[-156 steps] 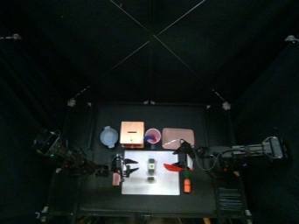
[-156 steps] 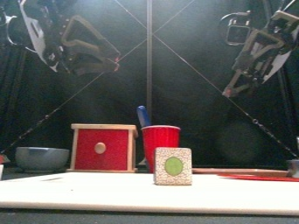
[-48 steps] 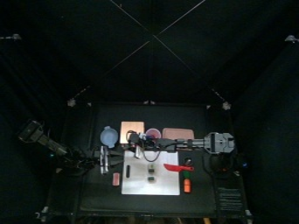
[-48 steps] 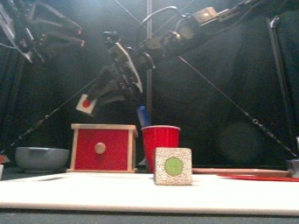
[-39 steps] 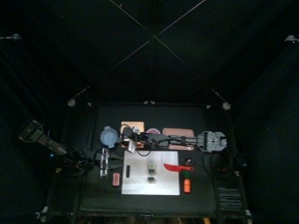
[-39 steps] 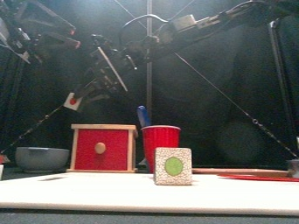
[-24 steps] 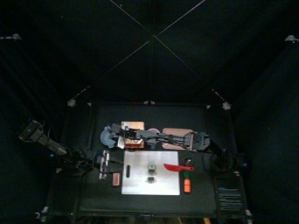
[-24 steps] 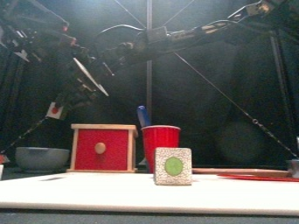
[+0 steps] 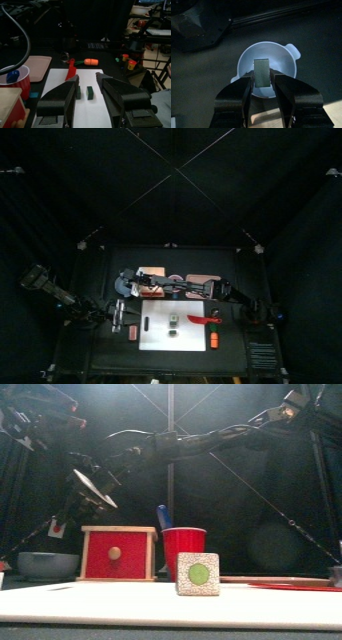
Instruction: Place cut sushi roll into bowl
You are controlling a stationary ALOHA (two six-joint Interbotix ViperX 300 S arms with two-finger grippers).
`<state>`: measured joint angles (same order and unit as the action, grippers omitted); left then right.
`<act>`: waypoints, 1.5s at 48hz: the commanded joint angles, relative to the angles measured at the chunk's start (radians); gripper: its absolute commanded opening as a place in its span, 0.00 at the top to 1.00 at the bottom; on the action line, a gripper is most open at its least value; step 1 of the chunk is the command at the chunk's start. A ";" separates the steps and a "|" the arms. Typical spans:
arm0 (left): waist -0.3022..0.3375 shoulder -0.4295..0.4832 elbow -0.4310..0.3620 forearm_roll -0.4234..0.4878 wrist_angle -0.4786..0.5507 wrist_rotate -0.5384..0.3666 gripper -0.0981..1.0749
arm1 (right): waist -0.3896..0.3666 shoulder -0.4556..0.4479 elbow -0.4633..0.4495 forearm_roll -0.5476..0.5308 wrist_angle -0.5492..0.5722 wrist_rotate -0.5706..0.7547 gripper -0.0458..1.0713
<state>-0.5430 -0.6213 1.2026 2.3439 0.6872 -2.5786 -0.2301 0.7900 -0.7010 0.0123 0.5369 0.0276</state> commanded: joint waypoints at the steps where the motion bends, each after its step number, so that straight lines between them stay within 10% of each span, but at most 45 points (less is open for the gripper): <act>1: 0.006 0.000 -0.012 0.006 0.009 0.002 0.27 | -0.021 -0.029 -0.031 0.006 -0.025 0.003 0.30; 28: 0.008 0.000 0.003 0.000 0.017 0.000 0.27 | 0.005 -0.158 0.054 -0.051 0.104 -0.005 0.13; 72: 0.031 0.014 0.037 -0.095 -0.021 0.000 0.27 | 0.183 -0.660 0.930 -0.029 -0.118 0.092 0.13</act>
<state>-0.5200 -0.6075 1.2548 2.2473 0.6642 -2.5786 -0.0721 0.2010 0.1933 -0.0169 0.4264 0.1166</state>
